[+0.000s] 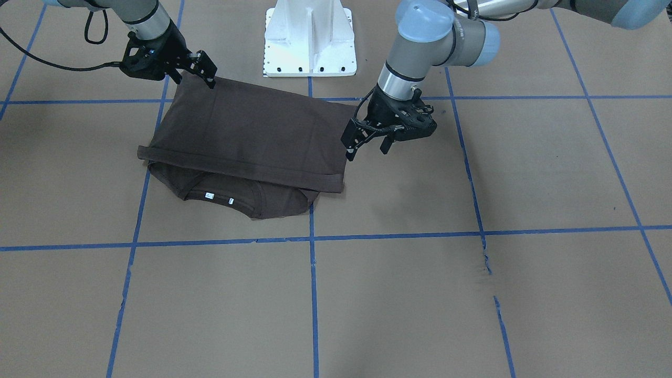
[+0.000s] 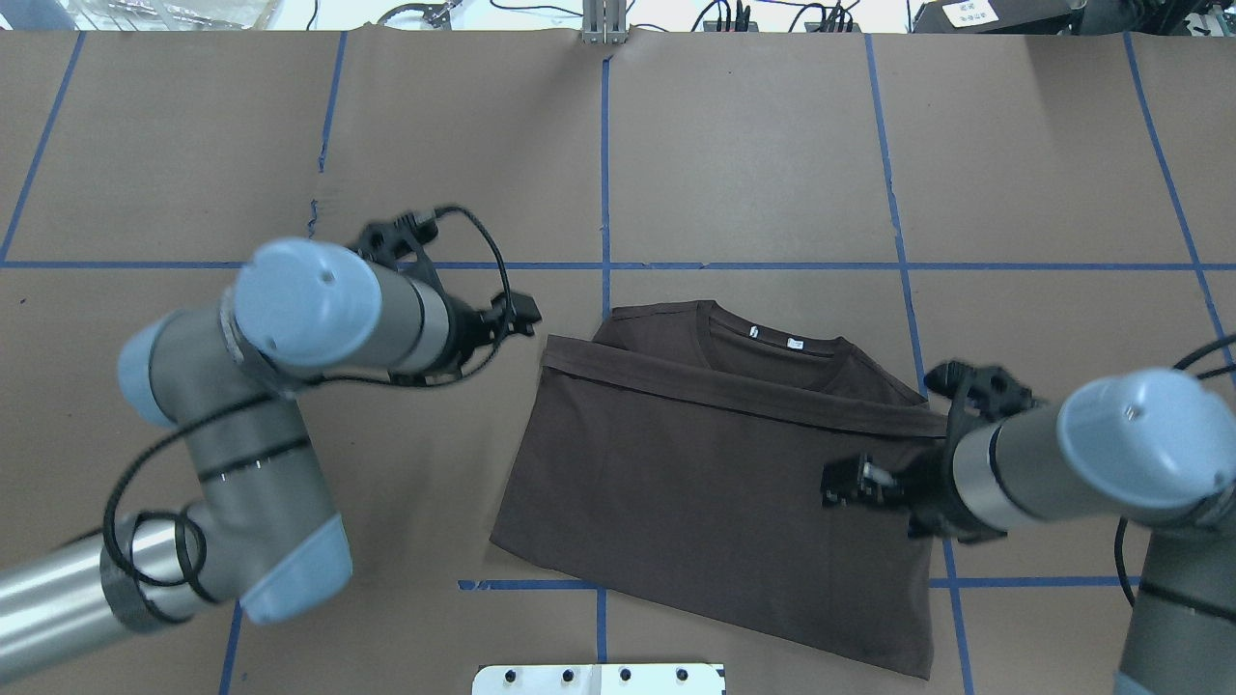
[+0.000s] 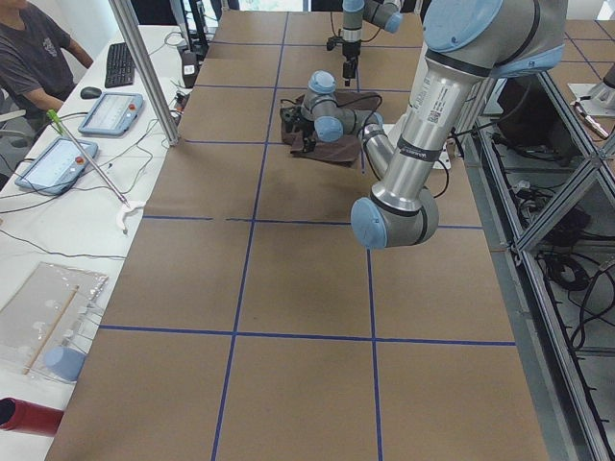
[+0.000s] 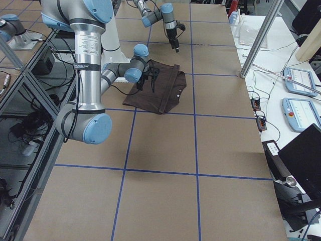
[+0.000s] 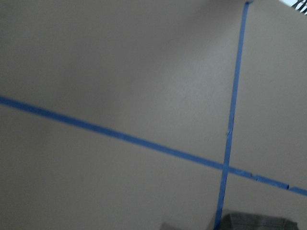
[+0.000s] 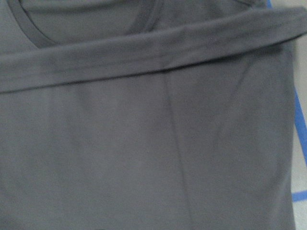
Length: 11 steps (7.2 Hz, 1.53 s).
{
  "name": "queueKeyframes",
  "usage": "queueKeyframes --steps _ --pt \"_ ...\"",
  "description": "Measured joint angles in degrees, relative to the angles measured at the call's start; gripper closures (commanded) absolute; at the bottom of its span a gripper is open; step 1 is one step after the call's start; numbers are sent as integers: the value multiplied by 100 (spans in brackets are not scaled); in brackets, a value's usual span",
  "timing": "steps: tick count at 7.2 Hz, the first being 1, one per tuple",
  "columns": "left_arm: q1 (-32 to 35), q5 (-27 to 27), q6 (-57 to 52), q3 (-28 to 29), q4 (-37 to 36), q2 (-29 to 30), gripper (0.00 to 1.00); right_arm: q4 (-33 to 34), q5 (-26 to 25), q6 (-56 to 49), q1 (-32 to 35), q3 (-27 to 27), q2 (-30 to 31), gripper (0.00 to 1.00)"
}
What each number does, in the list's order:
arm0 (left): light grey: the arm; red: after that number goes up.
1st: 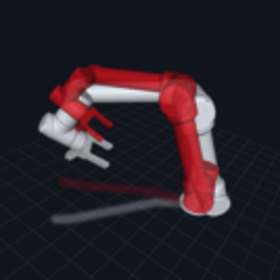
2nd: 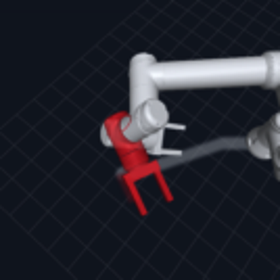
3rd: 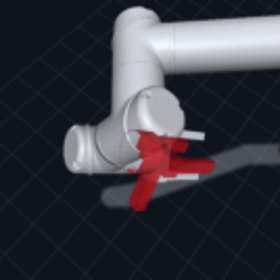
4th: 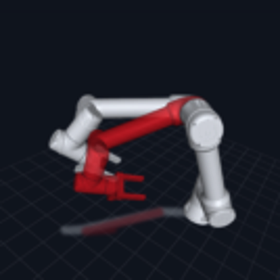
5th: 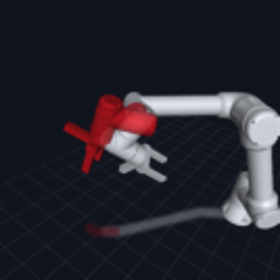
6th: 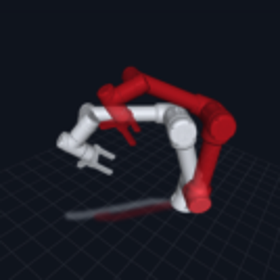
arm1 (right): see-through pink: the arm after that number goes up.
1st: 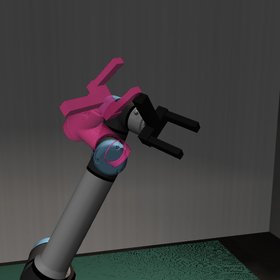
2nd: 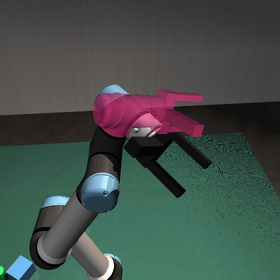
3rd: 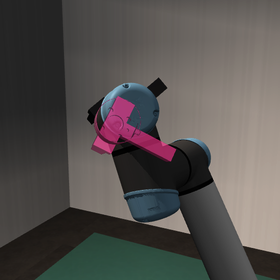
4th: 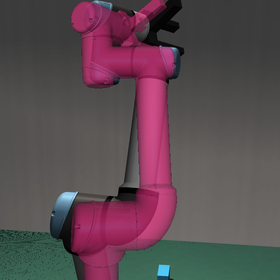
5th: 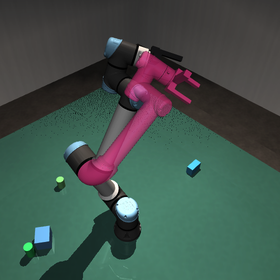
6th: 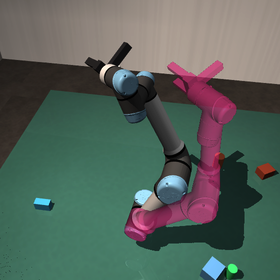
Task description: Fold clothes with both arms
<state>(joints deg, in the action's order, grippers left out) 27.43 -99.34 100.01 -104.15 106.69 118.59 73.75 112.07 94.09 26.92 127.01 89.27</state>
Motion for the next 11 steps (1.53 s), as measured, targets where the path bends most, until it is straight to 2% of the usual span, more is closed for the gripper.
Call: queueKeyframes --steps 1,3,8,9,10,11 --pt "-413 202 522 -42 -91 -103 4 0 229 -49 457 0 -220 0" --pt "-848 386 1086 -97 -162 -308 6 0 406 -94 865 -44 -542 0" --pt "-1343 398 1428 -125 -236 -388 11 8 444 -101 1048 -88 -716 0" --pt "-1483 398 1550 -119 -236 -376 19 7 446 -101 1062 -91 -718 0" --pt "-1559 398 1628 -111 -236 -365 45 8 447 -101 1066 -95 -717 0" --pt "-1603 398 1709 -107 -236 -354 76 6 450 -101 1069 -95 -718 0"
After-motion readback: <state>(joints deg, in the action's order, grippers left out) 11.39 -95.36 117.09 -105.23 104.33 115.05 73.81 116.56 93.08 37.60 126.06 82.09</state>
